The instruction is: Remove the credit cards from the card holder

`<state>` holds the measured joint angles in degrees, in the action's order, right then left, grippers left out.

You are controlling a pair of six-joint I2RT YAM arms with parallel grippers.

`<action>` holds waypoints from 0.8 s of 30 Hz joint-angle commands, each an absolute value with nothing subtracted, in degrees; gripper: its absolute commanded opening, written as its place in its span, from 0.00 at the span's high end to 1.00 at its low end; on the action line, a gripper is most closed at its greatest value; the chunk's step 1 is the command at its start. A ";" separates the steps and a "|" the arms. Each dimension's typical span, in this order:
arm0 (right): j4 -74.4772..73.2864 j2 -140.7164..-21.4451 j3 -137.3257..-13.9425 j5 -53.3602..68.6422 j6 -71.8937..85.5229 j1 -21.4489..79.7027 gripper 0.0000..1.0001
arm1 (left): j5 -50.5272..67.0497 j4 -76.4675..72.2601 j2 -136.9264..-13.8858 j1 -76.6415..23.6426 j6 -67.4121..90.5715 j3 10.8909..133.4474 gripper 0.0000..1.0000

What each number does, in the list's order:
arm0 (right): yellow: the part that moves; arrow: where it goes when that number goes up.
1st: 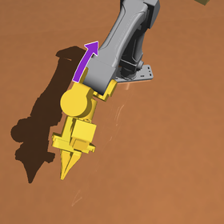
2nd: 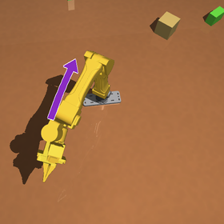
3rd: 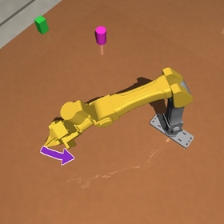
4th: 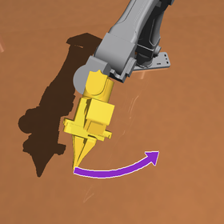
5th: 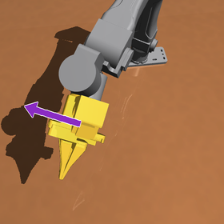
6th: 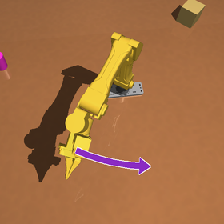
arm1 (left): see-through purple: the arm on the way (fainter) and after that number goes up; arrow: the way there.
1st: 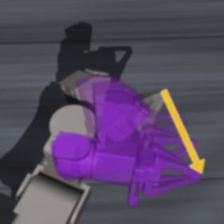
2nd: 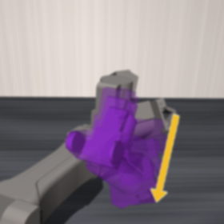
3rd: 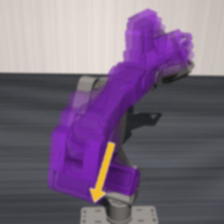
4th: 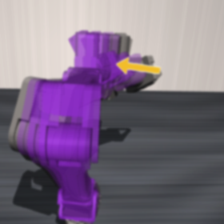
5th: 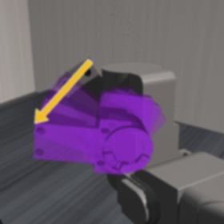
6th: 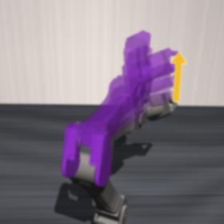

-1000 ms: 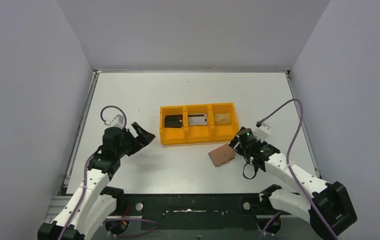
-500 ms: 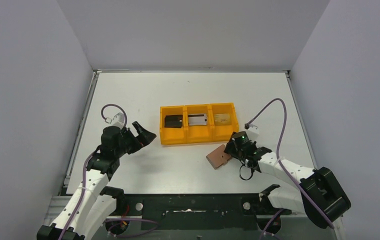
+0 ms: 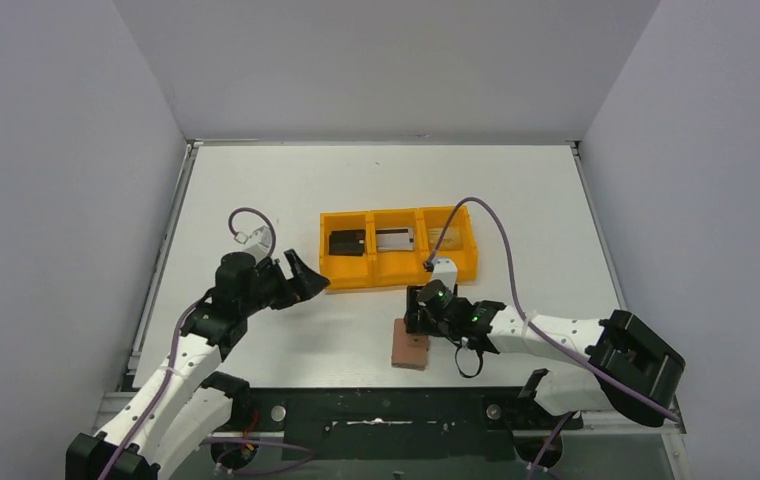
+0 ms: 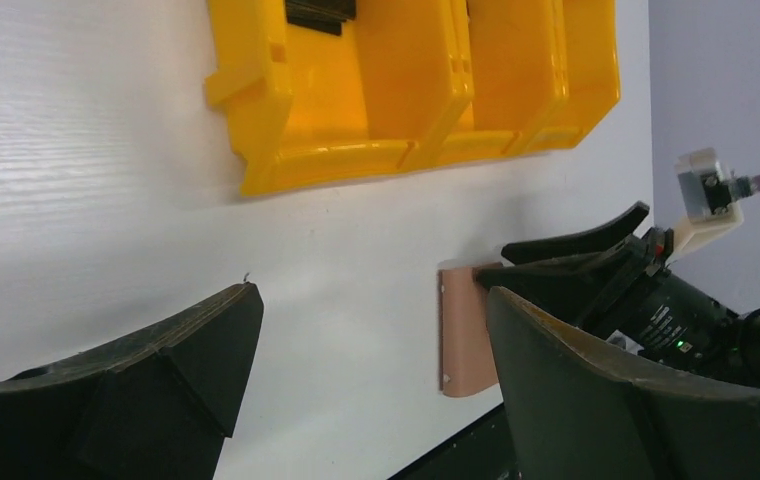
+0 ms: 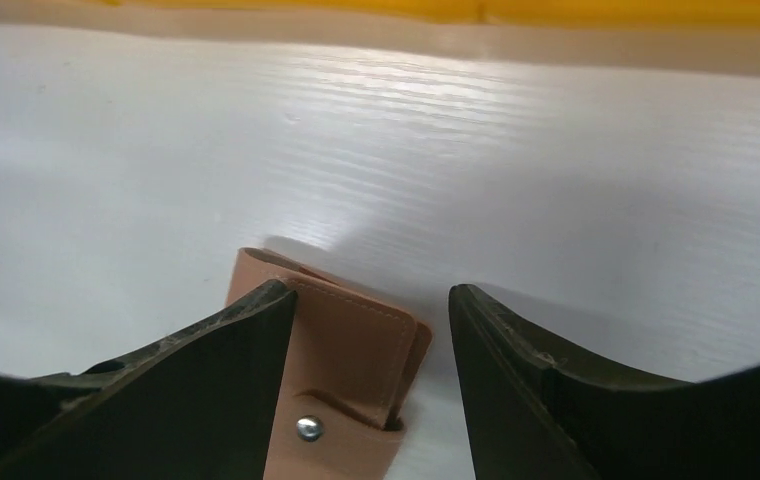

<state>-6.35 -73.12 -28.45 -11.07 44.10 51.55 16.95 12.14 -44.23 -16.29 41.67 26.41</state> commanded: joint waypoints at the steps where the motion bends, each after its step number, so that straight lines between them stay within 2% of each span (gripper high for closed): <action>1: -7.76 -73.31 -35.87 -12.86 42.72 54.21 0.39 | 12.47 8.43 -45.78 -24.44 41.31 28.26 0.17; 9: -19.20 -68.99 -37.55 -19.95 54.53 57.40 0.30 | 4.18 2.81 -49.53 -38.18 45.37 26.01 0.23; 14: -21.23 -68.74 -36.08 -22.01 62.18 62.67 0.33 | 1.98 -2.23 -52.61 -41.98 47.49 24.15 0.26; 24: -33.87 -80.23 -43.92 -29.20 71.93 67.67 0.45 | 2.46 -7.42 -56.01 -43.76 49.74 21.48 0.28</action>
<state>-28.21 -77.21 -39.66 -23.00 66.46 66.96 3.25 -1.26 -55.55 -43.31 48.86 21.74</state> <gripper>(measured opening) 0.567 0.718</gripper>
